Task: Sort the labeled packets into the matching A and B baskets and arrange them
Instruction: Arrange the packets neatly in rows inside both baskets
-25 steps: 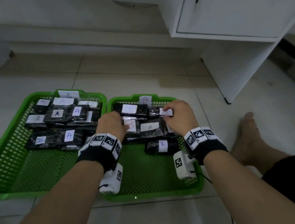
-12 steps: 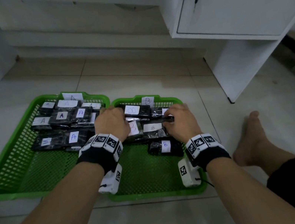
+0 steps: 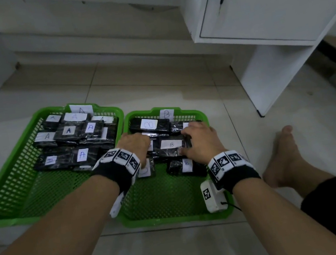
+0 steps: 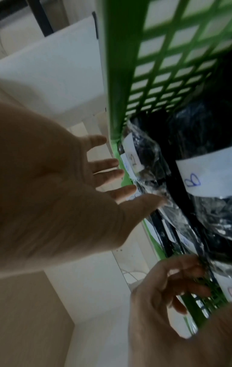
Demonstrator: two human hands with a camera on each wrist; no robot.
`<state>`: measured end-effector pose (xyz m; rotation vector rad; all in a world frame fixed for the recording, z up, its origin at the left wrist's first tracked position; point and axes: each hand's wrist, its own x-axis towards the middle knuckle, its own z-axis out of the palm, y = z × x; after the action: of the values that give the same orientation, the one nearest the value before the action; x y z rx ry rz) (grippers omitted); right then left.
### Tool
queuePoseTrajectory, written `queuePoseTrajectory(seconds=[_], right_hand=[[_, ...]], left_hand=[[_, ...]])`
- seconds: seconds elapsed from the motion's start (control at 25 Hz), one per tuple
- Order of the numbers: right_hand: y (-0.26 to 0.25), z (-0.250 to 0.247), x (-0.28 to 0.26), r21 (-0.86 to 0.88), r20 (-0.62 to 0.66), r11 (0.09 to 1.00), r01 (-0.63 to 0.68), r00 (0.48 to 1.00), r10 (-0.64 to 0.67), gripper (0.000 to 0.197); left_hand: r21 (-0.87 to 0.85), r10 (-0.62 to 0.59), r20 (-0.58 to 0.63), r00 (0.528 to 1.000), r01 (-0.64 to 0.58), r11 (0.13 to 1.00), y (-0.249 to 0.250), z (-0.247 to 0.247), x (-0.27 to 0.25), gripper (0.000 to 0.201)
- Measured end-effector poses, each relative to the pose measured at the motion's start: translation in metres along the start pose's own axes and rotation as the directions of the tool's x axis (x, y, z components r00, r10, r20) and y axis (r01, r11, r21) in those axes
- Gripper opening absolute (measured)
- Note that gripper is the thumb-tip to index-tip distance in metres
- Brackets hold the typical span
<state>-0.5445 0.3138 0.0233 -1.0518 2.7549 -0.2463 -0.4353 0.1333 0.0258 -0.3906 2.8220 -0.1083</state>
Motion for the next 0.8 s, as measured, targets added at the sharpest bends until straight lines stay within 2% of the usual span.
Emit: queuePoseTrajectory(seconds=[0.08,0.2,0.28,0.4,0.44,0.52,0.64,0.8], right_hand=[[-0.011,-0.003,0.001,-0.06,-0.071,0.997,0.056,0.996,-0.061,0.053],[-0.041,-0.005,0.0,-0.099,-0.113,0.975,0.197,0.972,-0.208,0.04],[-0.067,-0.001,-0.002,-0.098,0.001,0.946,0.309,0.951,-0.31,0.026],[-0.095,0.01,-0.003,-0.189,0.196,0.882,0.432,0.897,-0.397,0.03],[-0.101,0.01,-0.001,-0.209,0.231,0.869,0.448,0.886,-0.402,0.036],[-0.108,0.011,0.005,-0.268,0.27,0.832,0.486,0.867,-0.419,0.043],[-0.117,0.016,0.008,-0.333,0.319,0.777,0.534,0.839,-0.44,0.037],[-0.112,0.021,0.008,-0.196,0.279,0.864,0.463,0.871,-0.404,0.044]], left_hand=[[-0.053,-0.002,-0.006,1.0,0.001,0.999,-0.005,-0.003,-0.002,0.019],[-0.152,-0.106,-0.175,0.979,0.08,0.985,-0.018,-0.003,-0.007,0.024],[-0.242,-0.257,-0.238,0.937,0.199,0.95,-0.031,-0.003,-0.011,0.04],[-0.392,-0.445,-0.075,0.892,0.384,0.836,-0.044,-0.005,-0.021,0.059],[-0.41,-0.451,-0.024,0.892,0.403,0.818,-0.046,-0.003,-0.023,0.062],[-0.412,-0.408,-0.01,0.913,0.368,0.833,-0.046,0.005,-0.023,0.063],[-0.382,-0.376,-0.024,0.926,0.339,0.86,-0.05,0.009,-0.019,0.064],[-0.365,-0.342,-0.032,0.939,0.307,0.879,-0.05,0.009,-0.016,0.049]])
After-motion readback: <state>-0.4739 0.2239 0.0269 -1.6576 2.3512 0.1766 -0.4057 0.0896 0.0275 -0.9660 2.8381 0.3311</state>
